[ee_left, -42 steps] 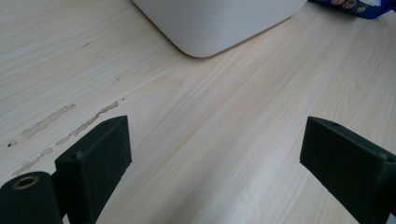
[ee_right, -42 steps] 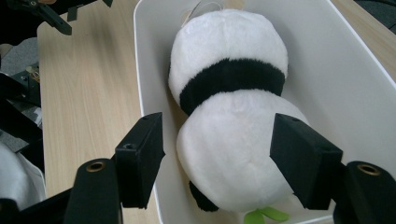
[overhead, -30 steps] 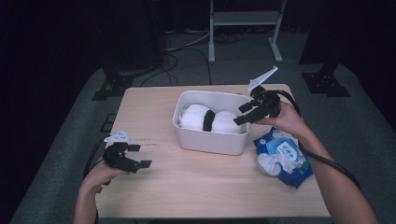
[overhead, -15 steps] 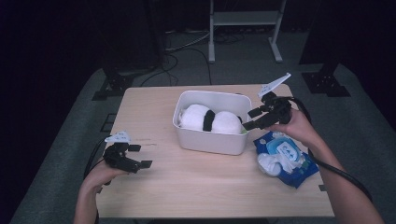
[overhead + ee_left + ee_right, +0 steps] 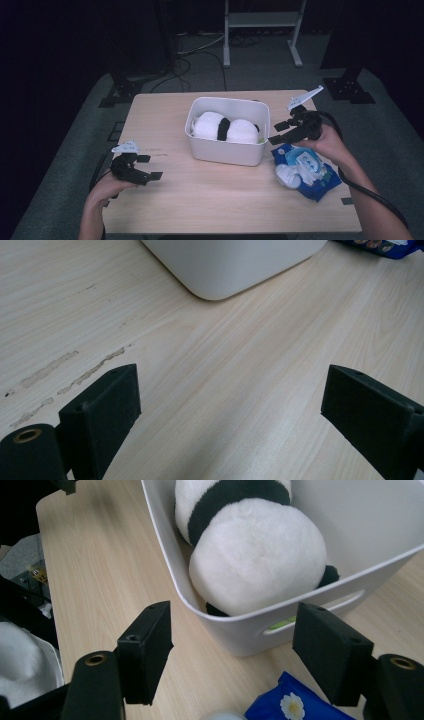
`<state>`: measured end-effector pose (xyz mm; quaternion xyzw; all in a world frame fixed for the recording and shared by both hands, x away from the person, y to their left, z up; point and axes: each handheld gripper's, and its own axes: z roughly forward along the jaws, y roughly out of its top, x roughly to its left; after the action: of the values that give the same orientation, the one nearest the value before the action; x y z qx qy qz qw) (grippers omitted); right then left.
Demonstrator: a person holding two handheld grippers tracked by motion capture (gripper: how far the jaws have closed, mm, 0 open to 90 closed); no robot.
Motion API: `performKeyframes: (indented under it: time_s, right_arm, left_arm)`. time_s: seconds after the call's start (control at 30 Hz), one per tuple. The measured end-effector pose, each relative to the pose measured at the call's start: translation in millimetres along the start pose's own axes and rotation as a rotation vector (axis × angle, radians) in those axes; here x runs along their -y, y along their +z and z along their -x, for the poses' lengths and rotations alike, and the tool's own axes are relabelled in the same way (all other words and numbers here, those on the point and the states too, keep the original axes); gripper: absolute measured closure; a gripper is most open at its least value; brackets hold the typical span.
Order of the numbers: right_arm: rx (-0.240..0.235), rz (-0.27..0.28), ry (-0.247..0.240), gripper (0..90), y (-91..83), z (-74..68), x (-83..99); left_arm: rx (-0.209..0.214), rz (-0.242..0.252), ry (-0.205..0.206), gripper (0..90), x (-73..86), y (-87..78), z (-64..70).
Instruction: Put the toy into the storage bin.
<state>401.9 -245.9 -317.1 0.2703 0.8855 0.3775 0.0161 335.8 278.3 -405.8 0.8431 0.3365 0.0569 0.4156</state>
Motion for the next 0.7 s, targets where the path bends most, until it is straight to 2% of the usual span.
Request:
performKeyframes:
  time_s: [0.33, 0.7]
  right_arm:
    - [0.003, 0.008, 0.022, 30.2, -1.9, -0.1, 17.4]
    - [0.005, 0.021, 0.067, 29.7, -3.9, 1.2, 42.9]
  left_arm:
    - [-0.004, -0.001, 0.0, 7.7, 0.0, -0.8, 0.0]
    - [-0.004, -0.001, 0.005, 7.7, -0.1, -0.4, 0.3]
